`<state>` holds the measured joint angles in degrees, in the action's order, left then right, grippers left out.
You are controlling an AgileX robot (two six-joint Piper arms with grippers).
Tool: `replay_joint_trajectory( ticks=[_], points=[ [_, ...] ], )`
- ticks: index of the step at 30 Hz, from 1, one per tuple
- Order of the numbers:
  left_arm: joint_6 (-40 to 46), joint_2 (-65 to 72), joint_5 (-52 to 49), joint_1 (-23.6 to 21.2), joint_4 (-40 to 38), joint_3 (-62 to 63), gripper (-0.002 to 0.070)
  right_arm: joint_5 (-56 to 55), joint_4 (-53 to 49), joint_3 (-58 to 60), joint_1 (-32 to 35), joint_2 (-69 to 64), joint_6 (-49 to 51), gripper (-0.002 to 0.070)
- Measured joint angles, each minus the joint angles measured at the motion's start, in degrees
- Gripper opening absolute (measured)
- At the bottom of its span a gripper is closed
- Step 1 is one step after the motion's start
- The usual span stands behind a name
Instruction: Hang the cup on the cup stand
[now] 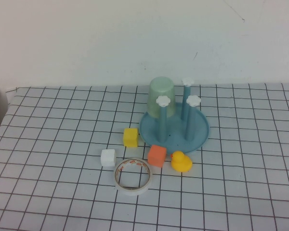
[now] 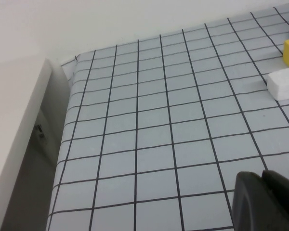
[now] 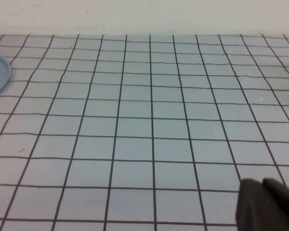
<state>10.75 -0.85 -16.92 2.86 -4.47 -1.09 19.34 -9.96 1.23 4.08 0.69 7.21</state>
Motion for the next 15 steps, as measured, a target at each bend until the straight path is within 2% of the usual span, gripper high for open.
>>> replay_joint_trajectory(
  ticks=[15],
  points=[
    [0.1, 0.0, -0.5, 0.2, -0.3, 0.0, -0.0001, 0.1, 0.0, -0.1, 0.0, 0.0, 0.0, 0.0000]
  ],
)
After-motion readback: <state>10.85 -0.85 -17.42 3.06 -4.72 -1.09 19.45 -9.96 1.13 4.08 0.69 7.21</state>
